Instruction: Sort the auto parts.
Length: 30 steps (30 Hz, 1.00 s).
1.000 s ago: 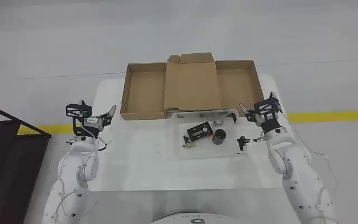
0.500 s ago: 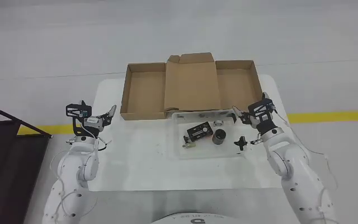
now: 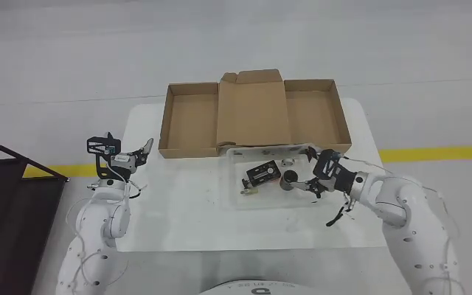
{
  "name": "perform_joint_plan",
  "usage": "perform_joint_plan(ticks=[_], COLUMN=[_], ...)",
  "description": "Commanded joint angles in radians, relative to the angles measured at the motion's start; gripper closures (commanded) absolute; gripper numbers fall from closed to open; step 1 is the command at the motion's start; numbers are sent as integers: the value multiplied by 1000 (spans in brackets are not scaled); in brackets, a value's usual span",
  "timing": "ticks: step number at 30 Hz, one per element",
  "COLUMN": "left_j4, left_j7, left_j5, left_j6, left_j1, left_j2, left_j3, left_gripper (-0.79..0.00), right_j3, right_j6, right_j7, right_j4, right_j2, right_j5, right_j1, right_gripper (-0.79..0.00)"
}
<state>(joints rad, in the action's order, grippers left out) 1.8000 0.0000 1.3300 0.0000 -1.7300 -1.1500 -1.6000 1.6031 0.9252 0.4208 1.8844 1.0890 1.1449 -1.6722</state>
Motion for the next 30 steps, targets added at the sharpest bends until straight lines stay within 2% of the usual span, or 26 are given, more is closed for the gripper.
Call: perform_joint_plan(ticks=[1, 2, 4, 7, 9, 19, 30], left_j4=[0, 0, 0, 0, 0, 0, 0], left_j7=[0, 0, 0, 0, 0, 0, 0], left_j5=[0, 0, 0, 0, 0, 0, 0], left_j6=[0, 0, 0, 0, 0, 0, 0], left_j1=[0, 0, 0, 0, 0, 0, 0], left_j2=[0, 0, 0, 0, 0, 0, 0], left_j3=[0, 0, 0, 0, 0, 0, 0], left_gripper=[-785, -785, -785, -785, -785, -785, -785], right_j3=[-17, -26, -45, -71, -87, -149, -206], right_j6=[4, 3, -5, -28, -43, -101, -181], right_j7=[60, 86, 139, 211, 254, 444, 480], right_j4=[-8, -11, -17, -26, -29, -43, -60], right_j2=[-3, -5, -7, -11, -13, -25, -31], right_j5=[-18, -23, -31, -45, -51, -85, -78], right_j1=[22, 32, 54, 85, 102, 158, 197], right_gripper=[-702, -573, -449, -437, -382, -354, -360])
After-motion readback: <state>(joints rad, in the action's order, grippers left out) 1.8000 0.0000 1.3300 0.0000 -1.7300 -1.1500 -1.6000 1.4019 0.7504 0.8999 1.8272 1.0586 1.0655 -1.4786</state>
